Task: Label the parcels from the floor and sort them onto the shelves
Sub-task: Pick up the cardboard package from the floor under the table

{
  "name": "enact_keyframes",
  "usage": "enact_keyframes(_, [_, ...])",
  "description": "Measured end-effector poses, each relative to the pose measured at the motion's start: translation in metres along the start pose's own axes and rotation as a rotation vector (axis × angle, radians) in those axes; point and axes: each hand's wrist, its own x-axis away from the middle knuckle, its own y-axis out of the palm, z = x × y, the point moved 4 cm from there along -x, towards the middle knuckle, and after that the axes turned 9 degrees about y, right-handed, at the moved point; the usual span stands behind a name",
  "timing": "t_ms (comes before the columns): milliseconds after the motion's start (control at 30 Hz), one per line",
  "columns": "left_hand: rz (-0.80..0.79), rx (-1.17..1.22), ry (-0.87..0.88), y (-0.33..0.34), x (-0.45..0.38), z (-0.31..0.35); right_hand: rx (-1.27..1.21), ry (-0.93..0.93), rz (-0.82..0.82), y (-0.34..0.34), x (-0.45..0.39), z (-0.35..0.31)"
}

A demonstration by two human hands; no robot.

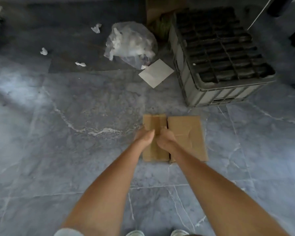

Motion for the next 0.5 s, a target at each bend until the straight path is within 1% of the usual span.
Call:
enact_keyframes(200, [0.008, -0.125, 0.010, 0.009, -0.051, -0.013, 0.093, 0.039, 0.081, 0.018, -0.049, 0.000])
enact_keyframes(300, [-0.043, -0.167, 0.008, 0.012, -0.066, -0.019, 0.081, 0.075, 0.084, 0.021, -0.065, 0.002])
enact_keyframes(400, [-0.133, -0.089, -0.067, 0.019, -0.064, -0.025, -0.007, 0.140, 0.042, 0.021, -0.074, 0.004])
enact_keyframes(467, [-0.148, 0.009, -0.070, 0.017, -0.059, -0.021, -0.080, 0.171, 0.038, 0.015, -0.069, 0.000])
enact_keyframes(500, [-0.132, 0.055, -0.061, 0.014, -0.056, -0.018, -0.102, 0.170, 0.049, 0.012, -0.063, -0.003])
